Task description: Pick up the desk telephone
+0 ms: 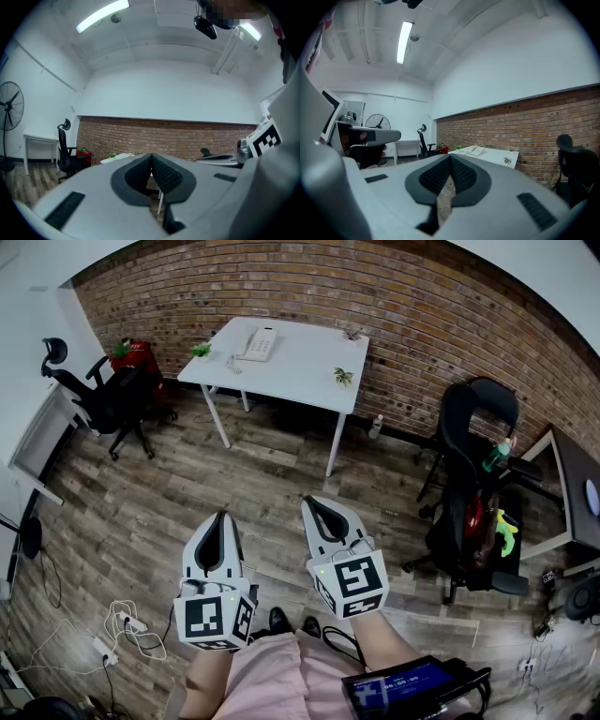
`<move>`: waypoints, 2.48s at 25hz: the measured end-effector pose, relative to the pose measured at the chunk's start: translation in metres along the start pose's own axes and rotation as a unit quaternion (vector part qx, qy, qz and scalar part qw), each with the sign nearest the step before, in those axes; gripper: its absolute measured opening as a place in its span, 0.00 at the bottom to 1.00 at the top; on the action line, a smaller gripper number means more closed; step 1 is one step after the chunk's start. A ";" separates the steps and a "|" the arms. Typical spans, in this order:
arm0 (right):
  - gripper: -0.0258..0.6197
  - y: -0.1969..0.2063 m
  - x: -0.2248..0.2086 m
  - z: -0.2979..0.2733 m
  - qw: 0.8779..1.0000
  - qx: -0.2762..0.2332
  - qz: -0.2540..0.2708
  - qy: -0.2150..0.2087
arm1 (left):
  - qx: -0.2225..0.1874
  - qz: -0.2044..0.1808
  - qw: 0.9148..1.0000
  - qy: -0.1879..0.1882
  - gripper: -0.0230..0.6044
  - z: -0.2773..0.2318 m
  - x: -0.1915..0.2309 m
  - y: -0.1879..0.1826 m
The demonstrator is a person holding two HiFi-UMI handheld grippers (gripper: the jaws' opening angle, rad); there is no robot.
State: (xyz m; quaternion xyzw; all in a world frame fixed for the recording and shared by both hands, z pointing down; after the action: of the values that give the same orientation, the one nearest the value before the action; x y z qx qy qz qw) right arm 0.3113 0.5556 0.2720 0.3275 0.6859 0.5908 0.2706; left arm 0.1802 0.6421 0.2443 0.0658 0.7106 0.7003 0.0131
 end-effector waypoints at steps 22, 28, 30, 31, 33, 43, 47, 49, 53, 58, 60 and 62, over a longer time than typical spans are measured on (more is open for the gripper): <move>0.40 0.009 -0.035 0.017 1.000 -0.011 -0.021 -0.005 | -0.020 0.011 0.998 -0.060 0.40 0.009 -0.021 0.004; 0.40 0.015 -0.039 -0.021 1.000 0.003 -0.010 -0.009 | -0.011 0.019 0.997 -0.068 0.41 -0.020 0.003 0.016; 0.40 0.021 -0.041 -0.041 1.000 0.013 -0.009 -0.008 | -0.003 0.026 0.997 -0.067 0.41 -0.036 0.016 0.024; 0.40 0.023 -0.043 -0.053 1.000 0.017 -0.008 -0.008 | 0.000 0.029 0.997 -0.066 0.41 -0.046 0.023 0.028; 0.41 0.026 -0.047 -0.078 1.000 0.022 -0.008 -0.007 | 0.004 0.032 0.998 -0.062 0.41 -0.069 0.041 0.034; 0.41 0.008 -0.057 -0.218 0.999 0.038 -0.003 0.020 | 0.003 0.034 0.999 -0.040 0.41 -0.191 0.145 0.021; 0.41 -0.011 -0.058 -0.261 0.999 0.024 0.000 0.027 | -0.007 0.027 0.999 -0.026 0.41 -0.226 0.172 0.006; 0.41 -0.019 -0.057 -0.279 0.999 0.016 0.003 0.031 | -0.013 0.025 0.999 -0.019 0.41 -0.239 0.183 0.000; 0.41 -0.028 -0.056 -0.306 0.999 0.007 0.007 0.036 | -0.020 0.022 1.000 -0.008 0.41 -0.263 0.200 -0.005; 0.40 -0.029 -0.065 -0.333 0.999 0.015 0.009 0.046 | -0.006 0.033 0.999 0.006 0.41 -0.293 0.212 0.004; 0.40 -0.026 -0.069 -0.341 0.998 0.019 0.008 0.051 | 0.003 0.037 0.999 0.010 0.41 -0.303 0.215 0.010; 0.40 -0.023 -0.074 -0.349 0.998 0.024 0.006 0.056 | 0.013 0.040 0.999 0.015 0.41 -0.314 0.218 0.017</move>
State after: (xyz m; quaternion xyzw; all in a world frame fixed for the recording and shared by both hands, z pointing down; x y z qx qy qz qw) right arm 0.0914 0.2754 0.3024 0.3042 0.7124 0.5929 0.2202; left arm -0.0693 0.3550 0.2834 0.0836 0.7167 0.6918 -0.0260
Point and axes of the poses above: the fingertips, and each gripper's own axes: z backward along the fingers, x to its left, y out of its underside, the point moved 3 cm from there along z, backward along the fingers, and after that the axes turned 2 degrees about y, right-handed, at the moved point
